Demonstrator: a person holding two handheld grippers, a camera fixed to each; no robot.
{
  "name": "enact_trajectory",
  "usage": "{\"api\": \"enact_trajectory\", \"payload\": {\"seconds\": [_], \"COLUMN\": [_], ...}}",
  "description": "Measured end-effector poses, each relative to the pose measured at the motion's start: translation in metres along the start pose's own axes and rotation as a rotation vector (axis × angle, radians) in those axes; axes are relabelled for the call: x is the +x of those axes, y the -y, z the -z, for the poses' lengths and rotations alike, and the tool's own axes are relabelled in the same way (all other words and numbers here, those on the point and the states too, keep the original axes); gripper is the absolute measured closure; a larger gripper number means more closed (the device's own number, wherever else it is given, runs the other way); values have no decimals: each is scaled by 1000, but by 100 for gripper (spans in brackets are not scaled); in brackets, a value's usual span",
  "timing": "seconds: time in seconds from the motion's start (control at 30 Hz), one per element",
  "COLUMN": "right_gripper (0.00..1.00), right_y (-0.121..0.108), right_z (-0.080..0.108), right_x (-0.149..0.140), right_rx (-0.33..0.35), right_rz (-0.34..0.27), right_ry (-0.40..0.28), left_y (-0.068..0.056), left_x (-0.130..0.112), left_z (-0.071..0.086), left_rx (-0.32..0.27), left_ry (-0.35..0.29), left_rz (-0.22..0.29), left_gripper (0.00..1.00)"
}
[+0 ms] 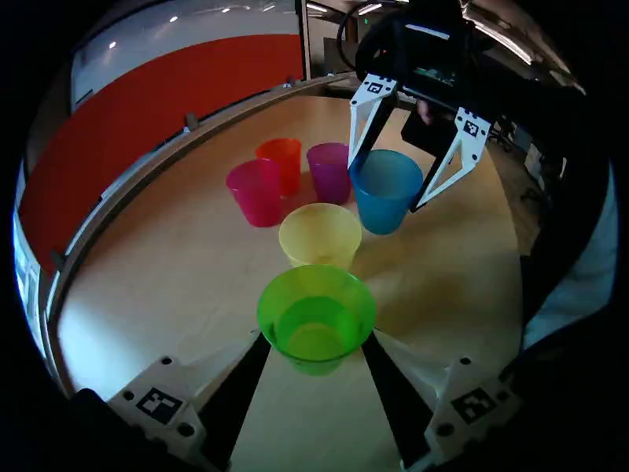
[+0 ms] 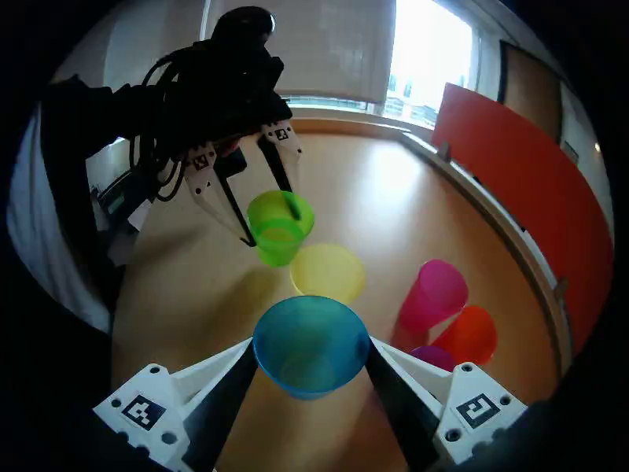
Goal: Pour water
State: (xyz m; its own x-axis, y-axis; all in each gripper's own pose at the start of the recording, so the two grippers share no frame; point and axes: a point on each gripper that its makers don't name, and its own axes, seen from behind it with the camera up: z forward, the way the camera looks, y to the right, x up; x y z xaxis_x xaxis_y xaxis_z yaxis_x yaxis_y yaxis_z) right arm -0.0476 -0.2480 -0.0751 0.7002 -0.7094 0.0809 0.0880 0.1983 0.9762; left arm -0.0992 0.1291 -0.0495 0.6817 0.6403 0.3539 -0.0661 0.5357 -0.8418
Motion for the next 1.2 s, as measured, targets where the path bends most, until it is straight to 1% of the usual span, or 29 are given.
{"api": "enact_trajectory", "payload": {"seconds": [0.57, 1.2], "right_gripper": [6, 6], "right_y": [3, 6], "right_z": [-14, -21], "right_x": [-11, -24], "right_rx": [12, 15], "right_rz": [-17, -31], "right_ry": [9, 20], "left_y": [1, -1], "left_x": [-3, -11], "left_z": [-9, -14], "left_rx": [-5, -8], "left_ry": [-18, -32], "left_rz": [21, 38], "left_gripper": [19, 19]}}
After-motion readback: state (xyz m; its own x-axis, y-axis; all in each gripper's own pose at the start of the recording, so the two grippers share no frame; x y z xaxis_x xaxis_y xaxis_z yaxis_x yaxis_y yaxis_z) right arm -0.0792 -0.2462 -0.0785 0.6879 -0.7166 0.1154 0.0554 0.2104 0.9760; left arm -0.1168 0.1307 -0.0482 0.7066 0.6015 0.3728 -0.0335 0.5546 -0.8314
